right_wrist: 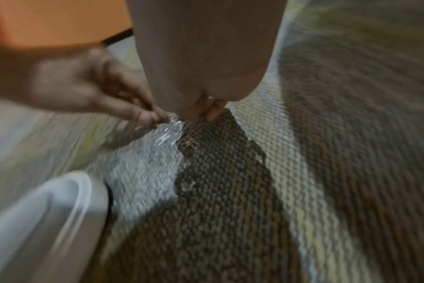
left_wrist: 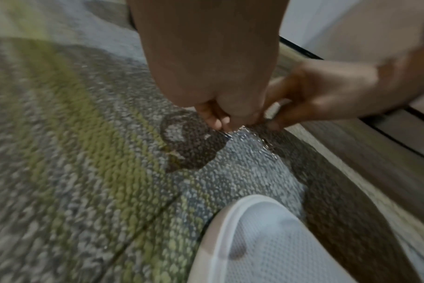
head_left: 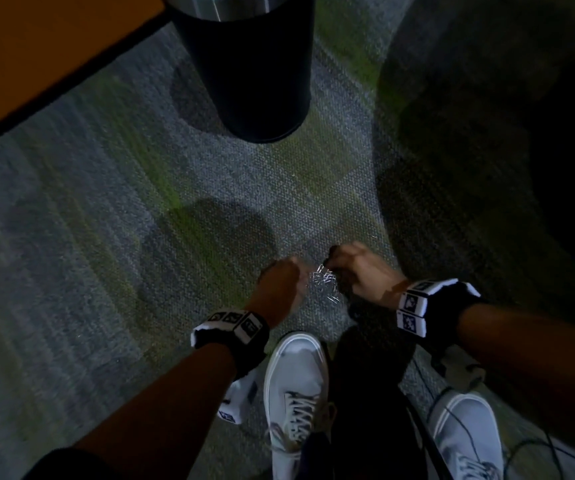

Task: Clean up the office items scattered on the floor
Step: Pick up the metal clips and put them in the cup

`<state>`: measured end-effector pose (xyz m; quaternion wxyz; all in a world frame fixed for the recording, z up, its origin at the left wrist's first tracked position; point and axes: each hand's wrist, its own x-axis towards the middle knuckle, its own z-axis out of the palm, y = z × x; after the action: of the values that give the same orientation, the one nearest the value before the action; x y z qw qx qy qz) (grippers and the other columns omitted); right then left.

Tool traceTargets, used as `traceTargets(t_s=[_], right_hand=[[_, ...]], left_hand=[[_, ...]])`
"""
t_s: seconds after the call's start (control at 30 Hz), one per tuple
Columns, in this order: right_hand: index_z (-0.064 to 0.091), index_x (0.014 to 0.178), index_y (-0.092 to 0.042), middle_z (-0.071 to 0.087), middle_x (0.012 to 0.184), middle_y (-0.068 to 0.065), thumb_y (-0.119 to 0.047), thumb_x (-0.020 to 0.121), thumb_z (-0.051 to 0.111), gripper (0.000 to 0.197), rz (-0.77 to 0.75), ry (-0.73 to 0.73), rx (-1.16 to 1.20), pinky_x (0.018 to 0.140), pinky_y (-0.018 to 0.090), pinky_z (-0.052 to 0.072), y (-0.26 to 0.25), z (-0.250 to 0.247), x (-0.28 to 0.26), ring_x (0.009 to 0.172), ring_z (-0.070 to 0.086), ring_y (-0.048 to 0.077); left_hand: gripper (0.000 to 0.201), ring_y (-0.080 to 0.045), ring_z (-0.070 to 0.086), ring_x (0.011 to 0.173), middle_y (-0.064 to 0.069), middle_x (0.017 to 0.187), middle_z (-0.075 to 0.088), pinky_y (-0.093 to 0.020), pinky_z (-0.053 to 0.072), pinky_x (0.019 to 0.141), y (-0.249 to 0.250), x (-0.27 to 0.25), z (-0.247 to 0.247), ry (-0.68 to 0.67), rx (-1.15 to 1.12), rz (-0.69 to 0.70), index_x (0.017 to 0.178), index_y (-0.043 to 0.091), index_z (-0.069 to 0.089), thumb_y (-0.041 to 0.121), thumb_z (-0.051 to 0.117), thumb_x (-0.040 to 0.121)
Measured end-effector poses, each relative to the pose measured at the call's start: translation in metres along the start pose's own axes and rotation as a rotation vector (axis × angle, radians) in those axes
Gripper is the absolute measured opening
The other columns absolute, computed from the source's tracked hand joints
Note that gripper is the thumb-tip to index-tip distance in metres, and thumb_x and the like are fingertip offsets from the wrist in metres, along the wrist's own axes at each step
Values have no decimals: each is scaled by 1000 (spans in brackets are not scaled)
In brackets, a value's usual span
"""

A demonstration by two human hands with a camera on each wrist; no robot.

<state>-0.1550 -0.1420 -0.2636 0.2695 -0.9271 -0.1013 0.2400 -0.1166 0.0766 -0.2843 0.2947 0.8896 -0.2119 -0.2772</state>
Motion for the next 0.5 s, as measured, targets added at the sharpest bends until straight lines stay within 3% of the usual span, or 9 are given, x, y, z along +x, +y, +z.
traceTargets(t_s=[0.1, 0.2, 0.23, 0.3, 0.33, 0.37, 0.43, 0.5], right_hand=[[58, 132, -13, 55, 119, 9, -7, 83, 63, 49, 145, 176, 67, 99, 37, 44, 17, -2, -7, 113, 50, 28], [50, 137, -8, 48, 127, 12, -20, 81, 72, 62, 222, 149, 36, 103, 41, 43, 19, 7, -18, 118, 46, 32], [48, 137, -7, 47, 128, 13, -23, 79, 74, 65, 222, 146, 19, 102, 43, 44, 15, 14, -22, 118, 45, 33], [49, 135, -4, 47, 127, 16, -21, 77, 76, 67, 176, 148, -13, 99, 45, 46, 4, 28, -26, 116, 47, 35], [50, 134, -2, 48, 126, 17, -18, 76, 76, 65, 132, 145, -16, 97, 45, 48, -2, 35, -27, 114, 48, 36], [52, 132, -1, 50, 125, 17, -14, 76, 74, 61, 85, 135, -13, 94, 45, 49, -6, 41, -26, 112, 49, 36], [56, 128, -1, 52, 124, 17, -10, 79, 71, 53, 8, 115, 8, 92, 43, 50, -11, 45, -25, 111, 51, 36], [58, 127, -3, 54, 122, 15, -13, 81, 71, 49, 9, 148, 72, 94, 40, 48, -7, 43, -24, 111, 52, 34]], left_hand=[[33, -30, 61, 90, -17, 107, 63, -36, 50, 82, -16, -1, -6, 65, 177, 38, 117, 6, 67, 14, 50, 90], [39, -35, 50, 106, -18, 119, 53, -43, 46, 91, -9, -10, -7, 145, 197, 52, 125, 6, 59, 12, 61, 87], [40, -35, 49, 106, -17, 119, 51, -44, 45, 91, -9, -14, 0, 127, 216, 60, 125, 7, 57, 13, 64, 86], [27, -31, 51, 99, -6, 109, 55, -45, 45, 85, 4, -24, 13, 53, -12, 10, 116, 18, 59, 26, 63, 90], [13, -26, 51, 88, 2, 95, 55, -43, 46, 78, 16, -29, 13, 54, -92, -13, 103, 28, 60, 36, 55, 95], [17, -22, 48, 74, 4, 79, 49, -37, 43, 66, 25, -26, 18, 81, -188, -29, 88, 33, 57, 41, 48, 99], [30, -16, 29, 55, 1, 63, 32, -29, 23, 47, 32, -27, 32, 177, -318, -110, 73, 26, 44, 33, 45, 103], [25, -15, 27, 56, 1, 64, 34, -27, 22, 46, 34, -23, 28, 225, -275, -145, 75, 24, 42, 22, 48, 99]])
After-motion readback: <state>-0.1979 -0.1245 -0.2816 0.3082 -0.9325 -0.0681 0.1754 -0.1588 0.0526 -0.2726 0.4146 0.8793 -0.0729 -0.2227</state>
